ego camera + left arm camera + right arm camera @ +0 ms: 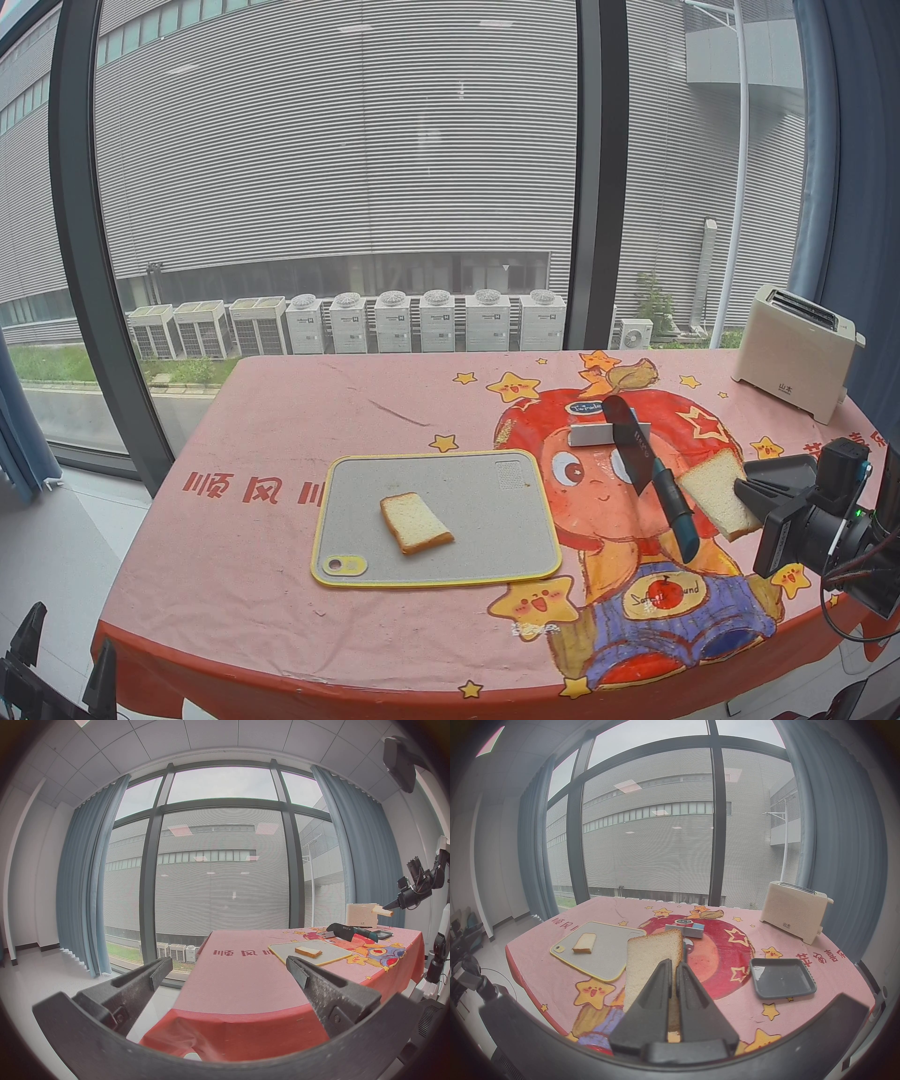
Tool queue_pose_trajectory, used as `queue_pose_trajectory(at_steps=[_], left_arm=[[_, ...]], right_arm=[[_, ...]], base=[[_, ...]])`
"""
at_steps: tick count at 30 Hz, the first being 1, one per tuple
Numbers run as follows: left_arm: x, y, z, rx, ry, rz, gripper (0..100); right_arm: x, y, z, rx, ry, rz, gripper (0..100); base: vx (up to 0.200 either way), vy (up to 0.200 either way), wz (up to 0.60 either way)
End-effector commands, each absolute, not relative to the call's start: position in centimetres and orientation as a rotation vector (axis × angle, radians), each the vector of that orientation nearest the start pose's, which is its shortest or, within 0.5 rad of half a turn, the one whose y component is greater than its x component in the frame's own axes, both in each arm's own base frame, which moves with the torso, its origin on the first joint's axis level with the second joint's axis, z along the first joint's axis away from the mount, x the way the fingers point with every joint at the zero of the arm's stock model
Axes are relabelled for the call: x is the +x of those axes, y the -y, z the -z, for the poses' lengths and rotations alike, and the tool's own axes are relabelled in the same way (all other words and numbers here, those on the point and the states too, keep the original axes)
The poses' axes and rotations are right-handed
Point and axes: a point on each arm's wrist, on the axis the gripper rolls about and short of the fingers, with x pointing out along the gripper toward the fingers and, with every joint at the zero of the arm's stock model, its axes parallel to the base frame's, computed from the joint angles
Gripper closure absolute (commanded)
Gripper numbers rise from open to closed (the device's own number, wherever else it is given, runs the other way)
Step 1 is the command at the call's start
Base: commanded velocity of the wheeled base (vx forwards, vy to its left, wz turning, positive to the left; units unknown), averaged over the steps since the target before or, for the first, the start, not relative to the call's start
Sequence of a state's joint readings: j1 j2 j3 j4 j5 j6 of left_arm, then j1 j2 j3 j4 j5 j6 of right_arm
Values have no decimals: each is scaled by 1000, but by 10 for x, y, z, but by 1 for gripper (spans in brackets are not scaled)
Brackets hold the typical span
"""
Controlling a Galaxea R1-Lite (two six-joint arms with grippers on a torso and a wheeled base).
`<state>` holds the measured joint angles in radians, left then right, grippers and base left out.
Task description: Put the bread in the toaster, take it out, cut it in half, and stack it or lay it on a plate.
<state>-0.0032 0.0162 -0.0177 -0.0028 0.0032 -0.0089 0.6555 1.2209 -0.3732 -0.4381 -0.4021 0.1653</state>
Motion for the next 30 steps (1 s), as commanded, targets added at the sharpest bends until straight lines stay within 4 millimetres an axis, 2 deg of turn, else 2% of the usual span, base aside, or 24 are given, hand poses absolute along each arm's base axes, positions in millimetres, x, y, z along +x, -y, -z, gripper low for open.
queue_pose_trajectory(at_steps=[1, 27, 30], left_arm=[[-23, 0, -76, -9, 3, 0, 0], [-23, 0, -76, -9, 3, 0, 0], [-23, 0, -76, -9, 3, 0, 0]], right_arm=[[134, -92, -161, -45, -373, -219, 100], [134, -92, -163, -39, -364, -218, 100], [134, -93, -164, -35, -363, -221, 100]], base=[[0, -200, 0], [0, -200, 0], [0, 0, 0]])
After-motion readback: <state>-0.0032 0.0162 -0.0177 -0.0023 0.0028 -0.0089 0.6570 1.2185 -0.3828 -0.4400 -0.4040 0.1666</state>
